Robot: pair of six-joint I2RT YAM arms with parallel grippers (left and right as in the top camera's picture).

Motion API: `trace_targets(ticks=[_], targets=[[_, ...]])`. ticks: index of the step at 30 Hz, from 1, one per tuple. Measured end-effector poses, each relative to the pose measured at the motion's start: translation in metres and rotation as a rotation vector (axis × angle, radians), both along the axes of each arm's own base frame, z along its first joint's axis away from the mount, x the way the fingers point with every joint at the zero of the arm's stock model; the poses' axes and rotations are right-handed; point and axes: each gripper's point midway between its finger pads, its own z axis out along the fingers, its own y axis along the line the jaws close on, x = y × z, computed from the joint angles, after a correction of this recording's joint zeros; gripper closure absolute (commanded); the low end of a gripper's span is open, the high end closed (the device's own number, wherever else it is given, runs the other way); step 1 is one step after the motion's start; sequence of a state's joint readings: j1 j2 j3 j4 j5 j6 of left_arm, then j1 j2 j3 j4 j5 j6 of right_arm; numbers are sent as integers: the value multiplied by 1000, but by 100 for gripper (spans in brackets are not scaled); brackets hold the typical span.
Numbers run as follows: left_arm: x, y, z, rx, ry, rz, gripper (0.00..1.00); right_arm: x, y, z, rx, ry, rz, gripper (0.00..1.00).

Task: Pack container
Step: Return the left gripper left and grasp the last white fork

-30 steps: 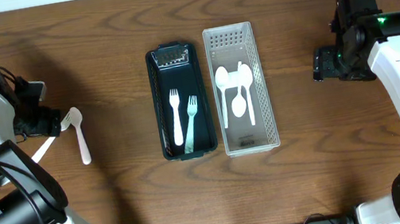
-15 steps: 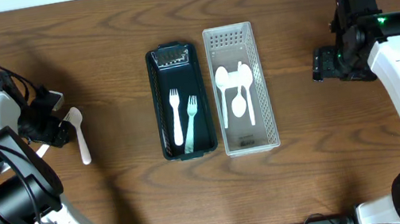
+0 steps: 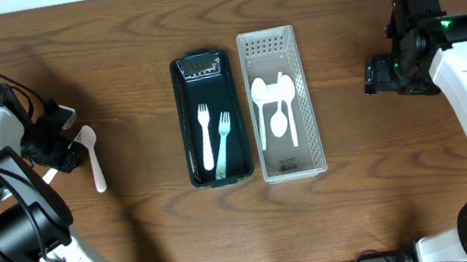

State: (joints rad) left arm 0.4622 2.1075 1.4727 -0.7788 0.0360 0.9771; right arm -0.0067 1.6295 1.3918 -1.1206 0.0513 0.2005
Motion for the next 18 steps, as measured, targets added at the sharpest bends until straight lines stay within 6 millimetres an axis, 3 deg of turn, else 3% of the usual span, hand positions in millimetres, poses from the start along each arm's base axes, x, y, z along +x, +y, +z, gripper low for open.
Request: trace_targets(ticks=[2,8,11,18], targets=[[0,0,0,-3,-1,1,9,-1,0,0,0,5,0,17],[1,-2,-1,-13,-4,-9,27,-3,0,-1,0,13,0,17],[2,-2,-1,-16,-8,-9,44,-3,0,-1,0,14,0,16],[4,-1,-1,-13,-16,-16,64,-4,0,-1,0,16,0,16]])
